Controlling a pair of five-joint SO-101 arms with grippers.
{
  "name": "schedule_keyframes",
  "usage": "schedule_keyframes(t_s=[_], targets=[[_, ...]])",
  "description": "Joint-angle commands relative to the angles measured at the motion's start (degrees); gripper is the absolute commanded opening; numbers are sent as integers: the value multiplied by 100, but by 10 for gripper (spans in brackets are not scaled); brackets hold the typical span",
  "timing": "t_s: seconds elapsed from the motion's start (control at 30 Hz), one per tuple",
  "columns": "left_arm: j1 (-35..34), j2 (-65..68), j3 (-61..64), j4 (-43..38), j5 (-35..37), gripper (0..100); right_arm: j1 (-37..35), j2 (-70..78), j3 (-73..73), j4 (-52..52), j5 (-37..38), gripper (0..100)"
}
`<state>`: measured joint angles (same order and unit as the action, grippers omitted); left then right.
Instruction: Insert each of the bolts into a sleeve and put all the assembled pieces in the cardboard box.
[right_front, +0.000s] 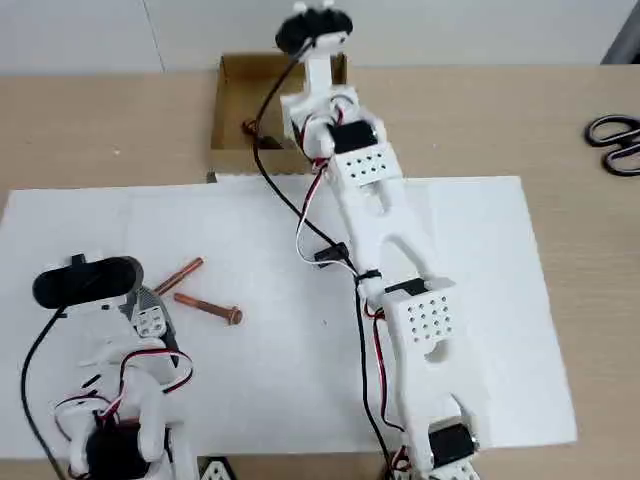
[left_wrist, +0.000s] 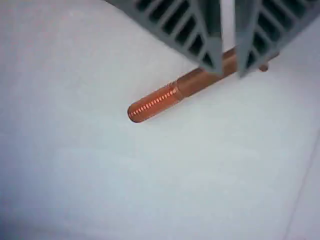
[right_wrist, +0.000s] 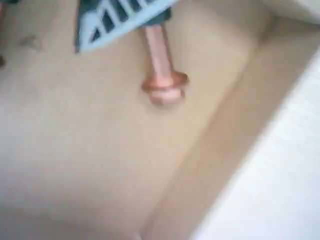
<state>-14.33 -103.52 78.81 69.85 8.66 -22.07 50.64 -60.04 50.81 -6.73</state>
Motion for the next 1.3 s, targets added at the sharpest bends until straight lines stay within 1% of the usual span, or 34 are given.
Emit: schedule_keyframes(t_s=[0.0,0.1,0.17,0.3,0.37,0.57,0.63,0.73,0.8,0.93,1.1,1.27], targets=[[-26,-44,-251,18,-9,6,40,-127,-1582,1209,-70,292],[-26,-44,-251,9,0,6,40,-75,-2576,2334,-62,292],[-26,-44,-251,9,0,6,31,-75,-2954,3037,-35,292],[-26,-44,-251,9,0,6,57,-75,-3305,4295,-35,292],[-26,-44,-242,9,9,6,57,-75,-3279,4760,-35,292],[-26,-53,-251,9,9,6,92,-127,-2945,4892,-123,290],[-26,-53,-251,9,9,6,84,-136,-2611,4892,-448,265],[-105,-62,-251,9,9,6,48,-268,-2004,4919,-642,206],[-281,-62,-259,9,9,6,31,-541,-1451,4919,-712,180],[-545,-62,-259,9,-18,6,-40,-1393,26,4910,-677,188],[-554,-62,-242,9,0,6,-13,-2598,1952,4892,-413,185],[-545,-62,-215,35,0,6,-31,-3354,3182,4875,-440,184]])
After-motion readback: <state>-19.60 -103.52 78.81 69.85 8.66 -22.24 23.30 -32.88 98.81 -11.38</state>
